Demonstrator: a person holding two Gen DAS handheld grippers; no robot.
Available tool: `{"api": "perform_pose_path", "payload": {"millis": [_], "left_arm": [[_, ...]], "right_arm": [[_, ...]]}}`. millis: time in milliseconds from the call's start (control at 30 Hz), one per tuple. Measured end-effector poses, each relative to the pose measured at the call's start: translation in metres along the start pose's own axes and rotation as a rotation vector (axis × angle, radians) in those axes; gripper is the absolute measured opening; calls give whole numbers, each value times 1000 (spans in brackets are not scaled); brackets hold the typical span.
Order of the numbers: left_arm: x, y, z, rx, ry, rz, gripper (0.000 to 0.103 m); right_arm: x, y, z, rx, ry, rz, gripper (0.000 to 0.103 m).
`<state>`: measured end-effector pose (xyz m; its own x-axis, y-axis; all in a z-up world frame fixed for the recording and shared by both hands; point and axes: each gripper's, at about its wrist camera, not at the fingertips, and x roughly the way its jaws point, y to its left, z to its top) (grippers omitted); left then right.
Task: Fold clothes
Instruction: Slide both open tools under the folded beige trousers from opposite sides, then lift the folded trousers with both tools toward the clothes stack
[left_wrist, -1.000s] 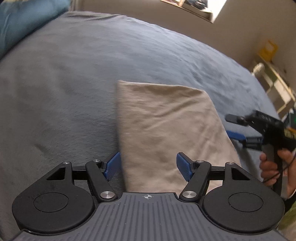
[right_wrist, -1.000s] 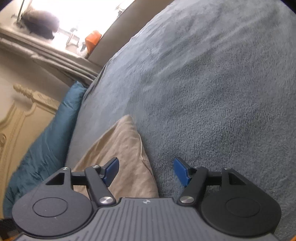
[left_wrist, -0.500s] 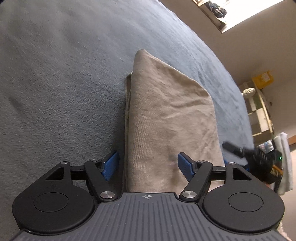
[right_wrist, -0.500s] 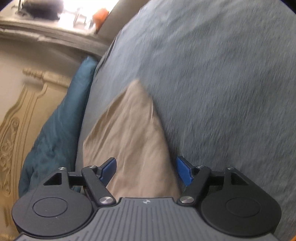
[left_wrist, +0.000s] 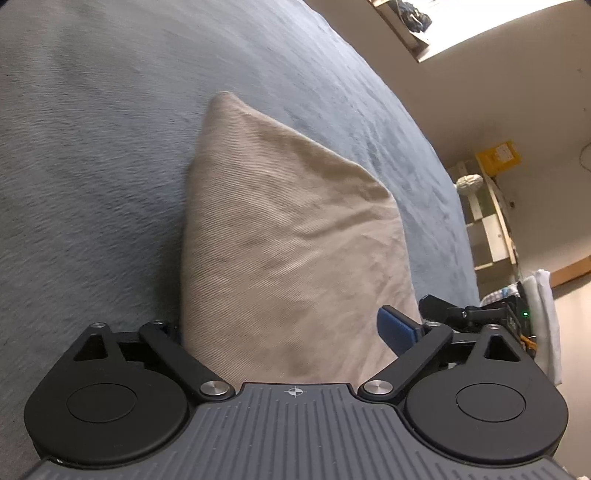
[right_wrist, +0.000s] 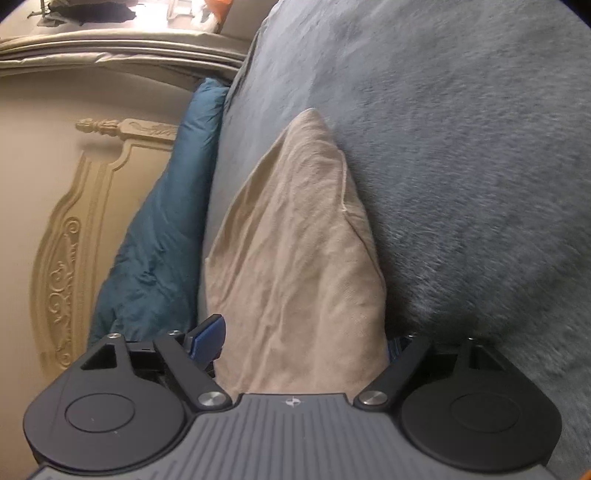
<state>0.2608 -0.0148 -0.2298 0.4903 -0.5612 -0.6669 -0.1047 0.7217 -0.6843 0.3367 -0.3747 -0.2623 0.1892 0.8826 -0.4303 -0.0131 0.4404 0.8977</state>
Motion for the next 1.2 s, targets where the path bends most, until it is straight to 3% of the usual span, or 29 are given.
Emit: {"api": "perform_pose_path", "payload": {"millis": [167,233,267,333,400,533,667,867,1000,1200], "left_arm": [[-3,-7,-9,61,3,-8,95],[3,-1,-7,30,8,-23,95],[2,-1,-5,19,11,-37,95],[-1,-3,-1,17,22,-63,93],[-6,-3,2,4,35,-102,92],[-14,-3,14,-20,90,-193,86],[-26,-25,40,84,158,-262,86],[-40,-73,81,233,254,-346,86],[-49,-109,81,344,290,-411,87],[-31,-153,36,459,414,-435,87]], "right_arm": [[6,7,-1,-47,61,-13,66],[14,-2,5,11,55,14,52],[19,-3,7,34,52,14,36],[27,-2,10,67,45,9,31],[23,13,7,24,30,-24,25],[6,56,1,-39,3,-84,23],[-16,103,-7,-102,-43,-154,22],[-58,162,-30,-127,-213,-222,22],[-89,191,-55,-106,-337,-275,22],[-140,204,-101,-80,-436,-341,22]]}}
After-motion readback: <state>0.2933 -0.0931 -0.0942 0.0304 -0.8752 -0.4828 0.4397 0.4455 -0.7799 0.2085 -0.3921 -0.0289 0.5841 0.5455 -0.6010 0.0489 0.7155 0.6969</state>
